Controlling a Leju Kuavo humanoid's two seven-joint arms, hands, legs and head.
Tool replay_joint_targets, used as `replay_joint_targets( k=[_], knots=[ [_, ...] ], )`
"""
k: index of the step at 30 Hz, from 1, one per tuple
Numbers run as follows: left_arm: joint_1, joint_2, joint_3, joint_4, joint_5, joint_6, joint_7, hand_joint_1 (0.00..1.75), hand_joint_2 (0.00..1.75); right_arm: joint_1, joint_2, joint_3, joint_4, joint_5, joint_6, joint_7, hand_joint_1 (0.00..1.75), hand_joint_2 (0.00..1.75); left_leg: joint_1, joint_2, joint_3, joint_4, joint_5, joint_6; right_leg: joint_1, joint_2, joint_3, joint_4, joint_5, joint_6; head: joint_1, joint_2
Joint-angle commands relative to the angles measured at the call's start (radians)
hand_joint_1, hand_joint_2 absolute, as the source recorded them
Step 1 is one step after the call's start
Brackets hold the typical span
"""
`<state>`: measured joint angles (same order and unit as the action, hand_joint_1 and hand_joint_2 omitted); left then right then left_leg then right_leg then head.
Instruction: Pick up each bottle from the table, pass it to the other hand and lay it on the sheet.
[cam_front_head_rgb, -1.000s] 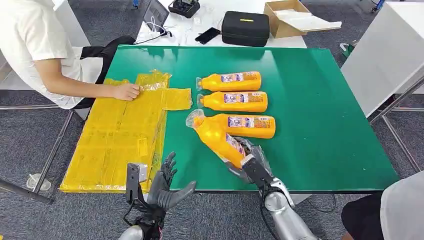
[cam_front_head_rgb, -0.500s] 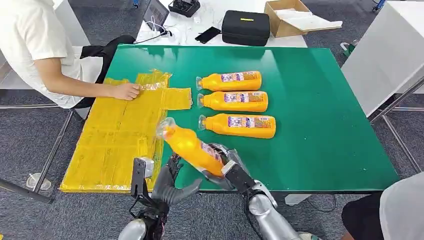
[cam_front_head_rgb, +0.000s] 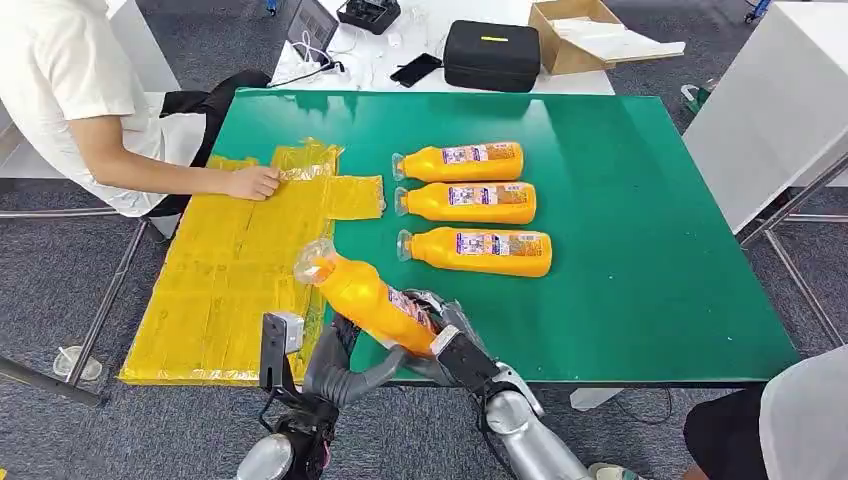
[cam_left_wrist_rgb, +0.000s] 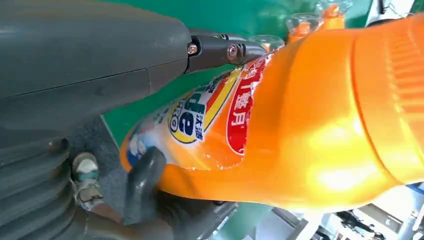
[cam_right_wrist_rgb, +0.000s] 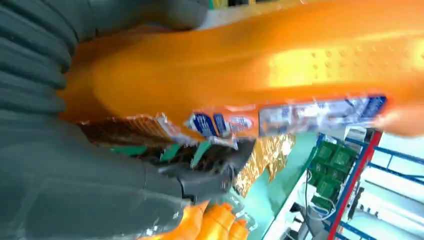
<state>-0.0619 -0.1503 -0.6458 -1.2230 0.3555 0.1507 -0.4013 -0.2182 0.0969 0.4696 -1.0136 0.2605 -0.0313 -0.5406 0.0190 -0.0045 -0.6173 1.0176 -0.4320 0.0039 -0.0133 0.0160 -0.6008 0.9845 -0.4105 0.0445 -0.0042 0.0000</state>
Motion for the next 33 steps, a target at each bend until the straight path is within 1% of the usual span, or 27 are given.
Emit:
replay_joint_targets(
  k=[1, 2, 4, 5, 6, 11, 15, 16, 17, 18, 19, 20, 22, 23, 25, 26, 27, 29, 30, 31, 32, 33],
  knots=[
    [-0.034, 0.0, 0.014, 0.024, 0.027, -0.032, 0.004, 0.0, 1.75, -0.054, 0.0, 0.063, 0.091, 0.011, -0.004, -0.008, 1.75, 1.75, 0.0, 0.001, 0.002, 0.0, 0.0, 0.001, 0.0, -0.001, 0.002, 0.0, 0.0, -0.002, 0.0, 0.0],
    [-0.036, -0.005, 0.023, 0.028, 0.044, -0.039, 0.006, 0.0, 1.75, -0.055, 0.008, 0.085, 0.091, 0.027, -0.017, -0.022, 1.75, 1.75, 0.0, 0.001, 0.002, 0.0, 0.0, 0.001, 0.001, 0.0, 0.001, 0.0, 0.0, -0.001, 0.0, 0.0],
    [-0.026, -0.021, 0.075, -0.007, 0.174, -0.111, -0.002, 0.0, 1.75, -0.043, 0.007, 0.132, 0.045, 0.007, 0.003, -0.021, 1.75, 1.75, 0.0, 0.001, 0.003, 0.0, 0.0, 0.001, 0.001, -0.001, 0.002, 0.0, 0.0, -0.002, 0.0, 0.0],
    [-0.028, -0.023, 0.078, -0.011, 0.184, -0.122, -0.014, 0.0, 1.75, -0.047, 0.006, 0.136, 0.052, 0.005, 0.005, -0.022, 1.75, 1.75, 0.0, 0.002, 0.003, 0.0, -0.001, 0.001, 0.001, 0.0, 0.003, 0.0, -0.001, -0.002, 0.0, 0.0],
    [-0.029, -0.028, 0.085, -0.013, 0.212, -0.133, 0.0, 0.0, 1.75, -0.054, 0.009, 0.138, 0.066, 0.005, -0.001, -0.019, 1.75, 1.75, 0.0, 0.0, 0.002, 0.0, -0.001, 0.001, 0.001, -0.001, 0.001, 0.0, -0.001, -0.002, 0.0, 0.0],
    [-0.026, -0.023, 0.084, -0.028, 0.272, -0.195, 0.011, 0.0, 1.75, -0.065, 0.015, 0.142, 0.085, -0.01, 0.002, -0.032, 1.75, 1.75, 0.0, 0.001, 0.002, 0.0, 0.0, 0.001, 0.0, -0.001, 0.001, 0.0, -0.001, -0.002, 0.0, 0.0],
    [-0.04, -0.019, 0.052, 0.007, 0.238, -0.209, -0.011, 0.0, 1.75, -0.06, 0.013, 0.153, 0.071, -0.011, 0.008, -0.032, 1.75, 1.75, 0.0, 0.0, 0.001, 0.0, 0.0, 0.001, 0.0, -0.001, 0.0, 0.0, 0.0, -0.001, 0.0, 0.0],
    [-0.043, -0.02, 0.045, 0.012, 0.229, -0.217, -0.019, 0.05, 1.75, -0.057, 0.012, 0.157, 0.066, -0.011, 0.01, -0.032, 1.75, 1.75, 0.0, 0.0, 0.002, 0.0, -0.001, 0.001, 0.0, -0.002, 0.002, 0.0, -0.001, -0.002, 0.0, 0.0],
    [-0.043, -0.018, 0.043, 0.009, 0.213, -0.216, -0.037, 1.48, 1.75, -0.056, 0.012, 0.159, 0.062, -0.011, 0.011, -0.032, 1.75, 1.75, 0.0, 0.0, 0.0, 0.0, 0.0, 0.001, 0.0, -0.002, 0.0, 0.0, -0.001, -0.001, 0.0, 0.0],
    [-0.043, -0.018, 0.038, 0.006, 0.2, -0.221, -0.048, 1.75, 1.75, -0.052, 0.01, 0.158, 0.056, -0.013, 0.012, -0.034, 1.75, 1.75, 0.0, -0.001, 0.001, 0.0, 0.0, 0.001, 0.0, -0.002, 0.001, 0.0, -0.001, -0.002, 0.0, 0.0],
    [-0.04, -0.018, 0.04, -0.003, 0.197, -0.223, -0.056, 1.75, 1.75, -0.047, 0.011, 0.153, 0.052, -0.022, 0.017, -0.035, 1.75, 1.75, 0.0, -0.001, 0.0, 0.0, 0.0, 0.0, 0.0, -0.002, 0.0, 0.0, -0.001, -0.001, 0.0, 0.0],
    [-0.039, -0.018, 0.04, -0.006, 0.195, -0.224, -0.059, 1.75, 1.75, -0.045, 0.011, 0.15, 0.053, -0.028, 0.022, -0.034, 1.75, 1.75, 0.0, -0.001, 0.003, 0.0, -0.001, 0.001, 0.0, -0.004, 0.003, 0.0, -0.002, -0.002, 0.0, 0.0],
    [-0.037, -0.017, 0.041, -0.017, 0.19, -0.23, -0.066, 1.75, 1.75, -0.044, 0.013, 0.149, 0.059, -0.034, 0.03, -0.035, 1.75, 1.75, 0.0, -0.001, 0.0, 0.0, 0.0, 0.001, 0.0, -0.002, 0.0, 0.0, -0.001, -0.001, 0.0, 0.0],
    [-0.036, -0.017, 0.042, -0.019, 0.189, -0.231, -0.066, 1.75, 1.75, -0.045, 0.014, 0.149, 0.063, -0.034, 0.031, -0.035, 1.75, 1.75, 0.0, -0.001, 0.002, 0.0, 0.0, 0.001, 0.0, -0.003, 0.002, 0.0, -0.001, -0.002, 0.0, 0.0],
    [-0.038, -0.019, 0.041, -0.015, 0.189, -0.232, -0.064, 1.75, 1.75, -0.047, 0.016, 0.15, 0.067, -0.035, 0.033, -0.036, 1.73, 1.75, 0.0, -0.001, 0.001, 0.0, 0.0, 0.001, 0.0, -0.003, 0.001, 0.0, -0.001, -0.002, 0.0, 0.0],
    [-0.041, -0.018, 0.038, -0.009, 0.184, -0.231, -0.061, 1.75, 1.75, -0.046, 0.02, 0.147, 0.073, -0.044, 0.042, -0.038, 1.75, 1.75, 0.0, -0.001, 0.0, 0.0, 0.0, 0.001, 0.0, -0.002, -0.001, 0.0, 0.0, -0.001, 0.0, 0.0],
    [-0.042, -0.019, 0.039, -0.007, 0.183, -0.231, -0.062, 1.75, 1.75, -0.046, 0.023, 0.145, 0.076, -0.047, 0.044, -0.038, 1.75, 1.75, 0.0, -0.001, 0.002, 0.0, 0.0, 0.001, 0.0, -0.003, 0.001, 0.0, -0.001, -0.002, 0.0, 0.0],
    [-0.04, -0.02, 0.04, -0.008, 0.18, -0.238, -0.071, 1.75, 1.75, -0.045, 0.03, 0.142, 0.077, -0.058, 0.052, -0.042, 1.66, 1.75, 0.0, -0.001, 0.001, 0.0, 0.0, 0.001, 0.0, -0.003, 0.001, 0.0, -0.001, -0.002, 0.0, 0.0],
    [-0.039, -0.02, 0.042, -0.012, 0.18, -0.24, -0.074, 1.75, 1.75, -0.043, 0.032, 0.139, 0.075, -0.067, 0.058, -0.042, 1.5, 1.75, 0.0, -0.001, 0.002, 0.0, 0.0, 0.001, 0.0, -0.003, 0.002, 0.0, -0.001, -0.002, 0.0, 0.0],
    [-0.039, -0.02, 0.042, -0.012, 0.18, -0.24, -0.074, 1.75, 1.75, -0.043, 0.032, 0.139, 0.075, -0.067, 0.058, -0.042, 0.3, 1.75, 0.0, -0.001, 0.0, 0.0, 0.0, 0.0, 0.001, -0.002, 0.0, 0.0, -0.001, -0.001, 0.0, 0.0],
    [-0.035, -0.018, 0.047, -0.025, 0.169, -0.231, -0.084, 1.75, 1.75, -0.035, 0.037, 0.133, 0.063, -0.079, 0.062, -0.038, 0.0, 1.75, 0.0, -0.001, 0.001, 0.0, 0.0, 0.001, 0.0, -0.003, 0.001, 0.0, -0.001, -0.002, 0.0, 0.0],
    [-0.035, -0.018, 0.048, -0.03, 0.164, -0.228, -0.087, 1.75, 1.75, -0.034, 0.037, 0.134, 0.058, -0.079, 0.061, -0.038, 0.0, 1.75, 0.0, -0.001, 0.0, 0.0, 0.0, 0.0, 0.0, -0.002, 0.0, 0.0, -0.001, -0.001, 0.0, 0.0]
  ],
)
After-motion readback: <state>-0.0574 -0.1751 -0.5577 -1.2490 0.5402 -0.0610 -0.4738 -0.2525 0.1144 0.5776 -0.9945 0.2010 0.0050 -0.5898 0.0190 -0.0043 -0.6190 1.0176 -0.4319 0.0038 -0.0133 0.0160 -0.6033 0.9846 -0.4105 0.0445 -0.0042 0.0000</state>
